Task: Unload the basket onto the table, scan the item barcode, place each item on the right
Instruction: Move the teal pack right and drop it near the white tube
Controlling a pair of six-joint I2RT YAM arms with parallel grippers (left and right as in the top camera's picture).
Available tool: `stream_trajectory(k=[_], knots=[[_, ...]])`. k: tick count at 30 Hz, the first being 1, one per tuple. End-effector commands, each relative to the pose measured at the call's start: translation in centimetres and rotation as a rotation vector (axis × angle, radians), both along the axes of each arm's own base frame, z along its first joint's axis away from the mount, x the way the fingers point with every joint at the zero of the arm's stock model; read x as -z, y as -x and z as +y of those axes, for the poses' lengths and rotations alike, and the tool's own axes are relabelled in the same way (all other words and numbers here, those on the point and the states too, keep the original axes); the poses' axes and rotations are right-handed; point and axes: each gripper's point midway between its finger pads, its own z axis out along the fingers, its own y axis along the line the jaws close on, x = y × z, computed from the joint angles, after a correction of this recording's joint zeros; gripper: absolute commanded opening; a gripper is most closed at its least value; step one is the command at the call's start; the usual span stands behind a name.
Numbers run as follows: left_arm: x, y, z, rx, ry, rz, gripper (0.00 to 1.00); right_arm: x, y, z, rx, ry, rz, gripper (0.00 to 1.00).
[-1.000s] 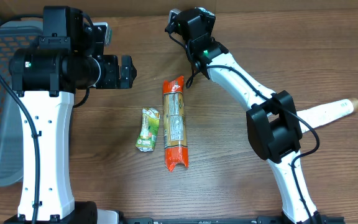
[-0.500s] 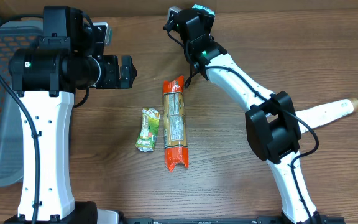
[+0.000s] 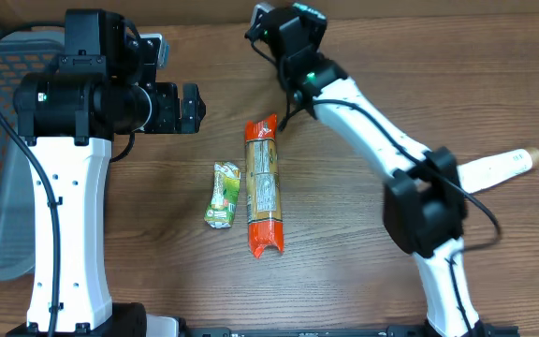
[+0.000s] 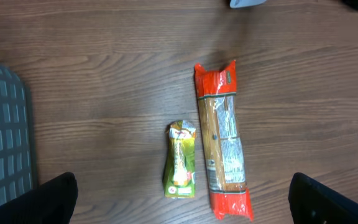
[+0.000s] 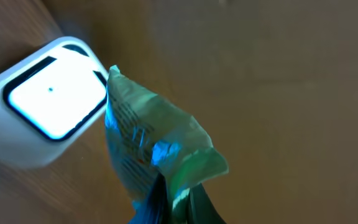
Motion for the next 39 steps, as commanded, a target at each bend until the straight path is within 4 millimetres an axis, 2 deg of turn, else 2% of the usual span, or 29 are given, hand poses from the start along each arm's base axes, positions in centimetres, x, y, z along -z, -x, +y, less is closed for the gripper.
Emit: stream_trajectory(k=[1,4,6,8,10,13,16,20,25,27,31,36,37,38,39], knots=[[-0.1,-0.1,0.2,0.015,-0.013,-0.008,1.0,-12.0,5.0,-1.5,0.004,-0.314,-0.11,0.04],[-0.1,-0.1,0.2,0.014,-0.013,-0.008,1.0,-13.6,9.8,-2.6,-0.006,-0.535,0.029,0.04],[-0.1,-0.1,0.2,0.015,-0.013,-0.008,1.0,-13.7,12.9,-2.9,-0.051,-0.662,0.167,0.04],[-0.1,-0.1,0.2,0.015,-0.013,-0.008,1.0,-13.3,15.8,-3.7,-0.085,-0.763,0.318,0.04],[-0.1,-0.1,0.2,0.015,-0.013,-0.008,1.0,-12.4,18.5,-5.5,-0.087,-0.846,0.477,0.04],[-0.1,-0.1,0.2,0.015,-0.013,-0.008,1.0,-10.3,20.5,-9.1,0.003,-0.938,0.653,0.04],[-0.1,-0.1,0.2,0.015,-0.014,-0.008,1.0,-7.5,20.7,-13.8,0.164,-1.023,0.754,0.04],[-0.1,-0.1,0.2,0.015,-0.013,-0.008,1.0,-2.9,19.0,-20.9,0.377,-1.115,0.763,0.04],[-0.1,-0.1,0.2,0.015,-0.013,-0.008,1.0,4.4,17.0,-29.3,0.693,-1.296,0.703,0.04],[-0.1,-0.1,0.2,0.015,-0.013,-0.008,1.0,7.1,16.8,-31.7,0.816,-1.374,0.679,0.04],[-0.1,-0.1,0.2,0.015,-0.013,-0.008,1.0,12.0,17.6,-35.4,1.021,-1.495,0.649,0.04],[-0.1,-0.1,0.2,0.015,-0.013,-0.008,1.0,14.4,18.8,-36.8,1.129,-1.546,0.657,0.04],[-0.1,-0.1,0.2,0.015,-0.013,-0.008,1.0,14.5,18.9,-36.8,1.137,-1.55,0.661,0.09],[-0.1,-0.1,0.2,0.015,-0.013,-0.008,0.99,14.5,19.0,-36.9,1.14,-1.55,0.662,0.22],[-0.1,-0.1,0.2,0.015,-0.013,-0.008,1.0,14.4,19.0,-36.9,1.139,-1.551,0.66,0.41]])
